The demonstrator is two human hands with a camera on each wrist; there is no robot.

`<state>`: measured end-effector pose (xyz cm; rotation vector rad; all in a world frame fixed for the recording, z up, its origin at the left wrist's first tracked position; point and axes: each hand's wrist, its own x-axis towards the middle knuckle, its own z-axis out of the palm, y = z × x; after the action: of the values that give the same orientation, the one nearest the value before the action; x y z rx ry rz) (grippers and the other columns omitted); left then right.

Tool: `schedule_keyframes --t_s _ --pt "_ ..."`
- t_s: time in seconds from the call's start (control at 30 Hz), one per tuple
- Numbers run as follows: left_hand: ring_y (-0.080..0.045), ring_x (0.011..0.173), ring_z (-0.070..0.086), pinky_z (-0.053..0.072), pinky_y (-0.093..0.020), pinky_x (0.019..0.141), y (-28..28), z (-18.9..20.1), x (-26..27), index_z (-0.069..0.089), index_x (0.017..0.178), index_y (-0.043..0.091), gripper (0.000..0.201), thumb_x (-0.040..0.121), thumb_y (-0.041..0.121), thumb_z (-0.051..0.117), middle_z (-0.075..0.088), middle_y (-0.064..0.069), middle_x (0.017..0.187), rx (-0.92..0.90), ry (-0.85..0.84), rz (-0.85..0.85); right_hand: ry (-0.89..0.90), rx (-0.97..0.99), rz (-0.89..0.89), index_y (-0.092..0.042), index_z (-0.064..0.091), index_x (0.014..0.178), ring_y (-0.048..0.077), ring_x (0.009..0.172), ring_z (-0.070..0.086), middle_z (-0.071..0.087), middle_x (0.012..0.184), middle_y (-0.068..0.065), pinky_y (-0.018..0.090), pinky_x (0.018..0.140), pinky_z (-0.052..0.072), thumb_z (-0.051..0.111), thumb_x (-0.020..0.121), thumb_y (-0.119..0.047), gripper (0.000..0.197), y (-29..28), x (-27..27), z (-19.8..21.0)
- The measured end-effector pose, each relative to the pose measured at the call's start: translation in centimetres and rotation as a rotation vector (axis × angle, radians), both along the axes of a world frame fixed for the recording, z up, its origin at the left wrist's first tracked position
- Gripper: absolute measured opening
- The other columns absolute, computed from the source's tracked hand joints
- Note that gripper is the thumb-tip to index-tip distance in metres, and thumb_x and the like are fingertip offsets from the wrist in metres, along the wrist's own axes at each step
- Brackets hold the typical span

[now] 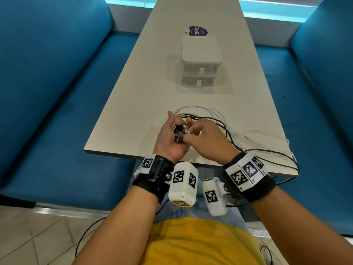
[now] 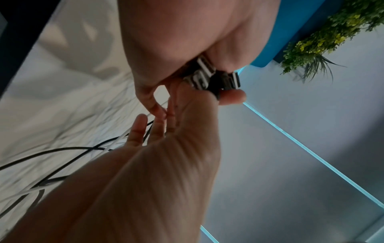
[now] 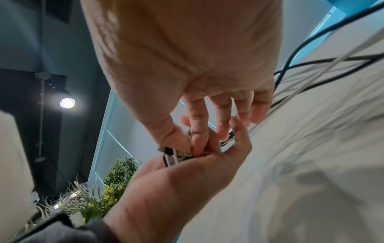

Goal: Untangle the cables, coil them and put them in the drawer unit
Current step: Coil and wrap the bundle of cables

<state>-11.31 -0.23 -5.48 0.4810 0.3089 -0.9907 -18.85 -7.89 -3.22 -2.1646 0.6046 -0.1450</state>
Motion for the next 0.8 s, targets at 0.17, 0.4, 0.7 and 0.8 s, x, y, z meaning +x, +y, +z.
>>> schedule_keyframes --t_s 0.17,0.4,0.7,0.8 --pt "-0.008 0.054 0.058 0.058 -0.028 0.059 0.0 -0.2 0.2 0.045 0.06 0.016 0.05 0.1 0.045 0.038 0.048 0.008 0.048 -0.019 -0.011 -0.021 -0.006 -0.037 0.032 0.009 0.056 0.062 0.036 0.092 0.056 0.062 0.094 0.029 0.035 0.075 0.037 0.066 0.077 -0.01 0.026 -0.5 -0.8 0.3" --pt "-0.013 0.042 0.049 0.058 -0.032 0.057 -0.1 -0.4 0.4 0.038 0.065 0.014 0.044 0.102 0.039 0.037 0.038 0.003 0.045 -0.019 -0.014 -0.024 -0.124 -0.149 0.141 -0.018 0.063 0.09 0.006 0.09 0.058 0.062 0.098 -0.006 0.018 0.08 0.045 0.076 0.075 -0.023 0.02 -1.5 -1.6 -0.1" --pt "-0.008 0.039 0.036 0.047 -0.02 0.051 1.3 -0.3 1.0 0.048 0.077 0.015 0.033 0.097 0.041 0.046 0.03 0.007 0.043 0.091 -0.225 -0.153 -0.281 -0.221 0.155 -0.025 0.071 0.096 0.002 0.095 0.054 0.06 0.109 -0.004 0.012 0.079 0.043 0.075 0.079 -0.015 0.02 -4.3 -1.8 1.6" --pt "-0.008 0.039 0.032 0.042 -0.02 0.047 2.4 0.9 1.6 0.048 0.077 0.017 0.031 0.096 0.042 0.046 0.028 0.007 0.043 0.163 -0.39 -0.362 -0.143 -0.483 0.291 -0.029 0.049 0.135 0.009 0.116 0.048 0.046 0.135 0.0 0.018 0.096 0.04 0.07 0.079 -0.009 0.063 -5.7 -0.1 2.9"
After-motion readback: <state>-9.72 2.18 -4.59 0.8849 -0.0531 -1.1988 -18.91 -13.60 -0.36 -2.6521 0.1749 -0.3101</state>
